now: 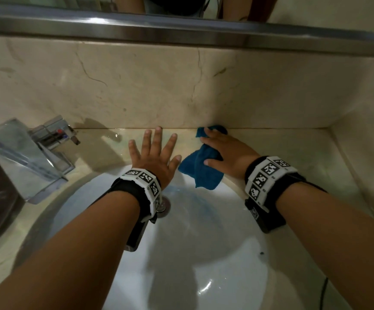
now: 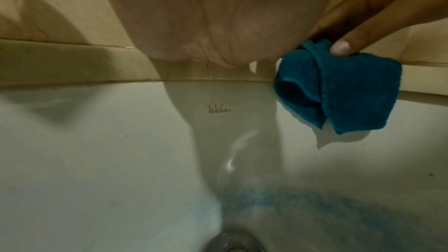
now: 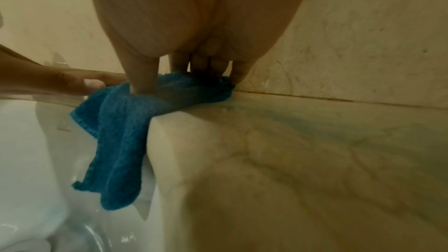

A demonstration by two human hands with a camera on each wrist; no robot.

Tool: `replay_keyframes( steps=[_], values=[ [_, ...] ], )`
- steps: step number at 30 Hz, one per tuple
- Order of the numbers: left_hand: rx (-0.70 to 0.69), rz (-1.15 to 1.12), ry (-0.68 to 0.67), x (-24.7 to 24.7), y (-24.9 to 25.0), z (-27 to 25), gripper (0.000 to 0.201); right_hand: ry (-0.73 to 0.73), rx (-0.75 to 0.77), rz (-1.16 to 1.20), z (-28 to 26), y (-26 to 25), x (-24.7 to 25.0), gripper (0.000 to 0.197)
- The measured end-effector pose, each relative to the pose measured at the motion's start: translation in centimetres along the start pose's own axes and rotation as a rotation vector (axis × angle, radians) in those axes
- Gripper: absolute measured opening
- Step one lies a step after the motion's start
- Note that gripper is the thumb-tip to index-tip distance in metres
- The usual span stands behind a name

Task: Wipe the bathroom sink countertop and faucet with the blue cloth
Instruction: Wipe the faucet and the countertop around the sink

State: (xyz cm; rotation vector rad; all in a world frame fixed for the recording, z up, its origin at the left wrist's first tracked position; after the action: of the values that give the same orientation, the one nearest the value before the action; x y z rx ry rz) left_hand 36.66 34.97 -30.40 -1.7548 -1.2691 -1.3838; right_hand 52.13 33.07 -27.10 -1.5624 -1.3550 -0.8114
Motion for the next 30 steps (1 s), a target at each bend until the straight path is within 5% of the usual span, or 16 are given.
replay_keyframes(
  steps=[18,23,30],
  values=[
    [-0.005,-0.009,0.02,0.0,-0.1,0.0,0.058,0.102,-0.337,-0.044,-1.4,4.2,1.2,0.059],
    [-0.005,-0.01,0.021,0.0,-0.1,0.1,0.057,0.344,-0.13,0.066,-3.4,3.1,2.9,0.045],
    [0.002,-0.009,0.02,0.0,-0.1,0.1,0.057,-0.007,-0.109,-0.055,-2.8,3.1,-2.1,0.054]
  ],
)
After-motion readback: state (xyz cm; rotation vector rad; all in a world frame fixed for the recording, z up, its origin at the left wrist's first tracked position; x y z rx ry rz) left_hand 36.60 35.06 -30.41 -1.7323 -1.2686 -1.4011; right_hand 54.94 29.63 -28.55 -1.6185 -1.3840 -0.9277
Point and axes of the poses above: each hand's wrist, its own z-axis towards the middle knuckle, its own x-axis out of the back of the hand, y = z × x, the point moved 9 cm from there along z, towards the middle knuckle, and after that the axes turned 7 degrees about -x, right-handed, at the moved point
